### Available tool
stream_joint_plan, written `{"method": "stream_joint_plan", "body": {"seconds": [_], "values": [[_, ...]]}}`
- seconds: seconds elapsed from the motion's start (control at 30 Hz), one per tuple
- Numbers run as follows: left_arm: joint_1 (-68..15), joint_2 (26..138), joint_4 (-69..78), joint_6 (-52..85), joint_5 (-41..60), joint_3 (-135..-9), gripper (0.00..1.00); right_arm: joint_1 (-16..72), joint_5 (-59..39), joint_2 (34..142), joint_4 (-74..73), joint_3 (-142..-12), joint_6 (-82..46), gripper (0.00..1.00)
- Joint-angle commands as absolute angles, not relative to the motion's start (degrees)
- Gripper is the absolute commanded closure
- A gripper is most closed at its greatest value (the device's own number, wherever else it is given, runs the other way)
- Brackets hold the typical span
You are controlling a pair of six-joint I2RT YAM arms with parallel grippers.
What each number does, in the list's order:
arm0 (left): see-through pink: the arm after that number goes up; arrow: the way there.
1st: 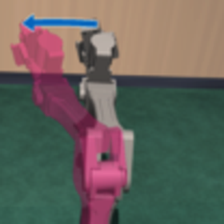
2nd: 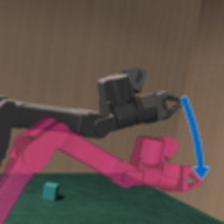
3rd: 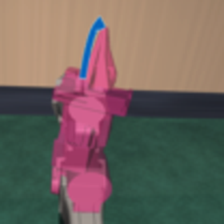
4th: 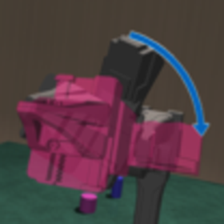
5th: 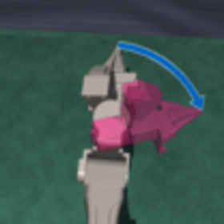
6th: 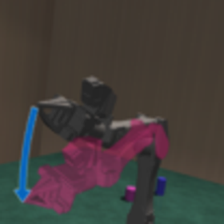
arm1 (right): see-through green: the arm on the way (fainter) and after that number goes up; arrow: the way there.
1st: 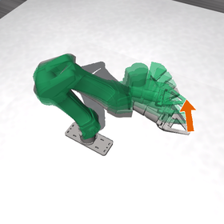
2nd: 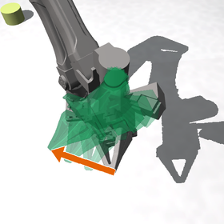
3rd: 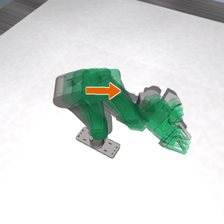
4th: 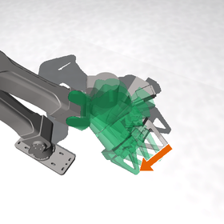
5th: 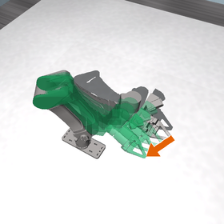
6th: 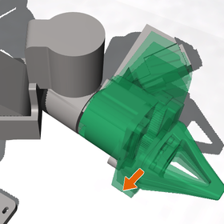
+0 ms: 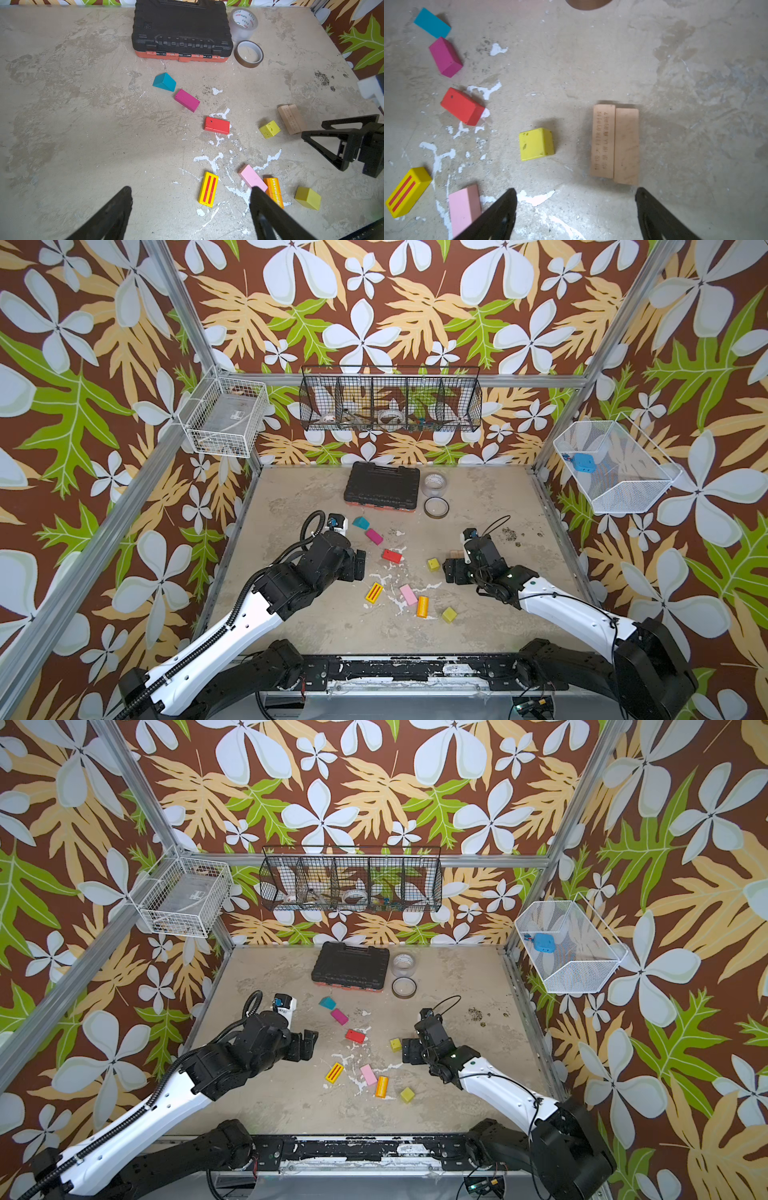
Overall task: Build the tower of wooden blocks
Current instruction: 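Open and lift the right gripper, moving it toward the pink block, then lower the right gripper over the pink block and grasp it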
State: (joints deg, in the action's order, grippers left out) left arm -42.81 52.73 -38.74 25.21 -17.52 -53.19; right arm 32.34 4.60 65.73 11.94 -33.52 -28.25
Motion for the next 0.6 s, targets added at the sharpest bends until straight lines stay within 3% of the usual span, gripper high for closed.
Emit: {"method": "stream_joint_plan", "body": {"seconds": [0.0, 0.07, 0.13, 0.23, 0.57], "values": [[-42.8, 52.6, -37.8, 24.6, -17.9, -53.1, 0.10, 35.8, 4.9, 63.1, 8.5, -33.0, -26.2, 0.09], [-42.8, 52.4, -37.9, 24.7, -18.0, -53.0, 0.10, 38.1, 5.6, 62.4, 7.5, -32.8, -25.7, 0.09], [-42.8, 52.7, -37.7, 24.5, -17.8, -53.1, 0.10, 48.2, 7.9, 70.0, 7.5, -36.1, -25.3, 0.15], [-42.8, 52.9, -37.9, 24.7, -18.0, -53.1, 0.10, 52.9, 9.5, 73.3, 10.7, -37.7, -28.9, 0.17], [-42.8, 52.2, -37.9, 24.7, -18.1, -53.0, 0.10, 62.0, 10.8, 76.7, 14.9, -39.6, -35.1, 0.20]]}}
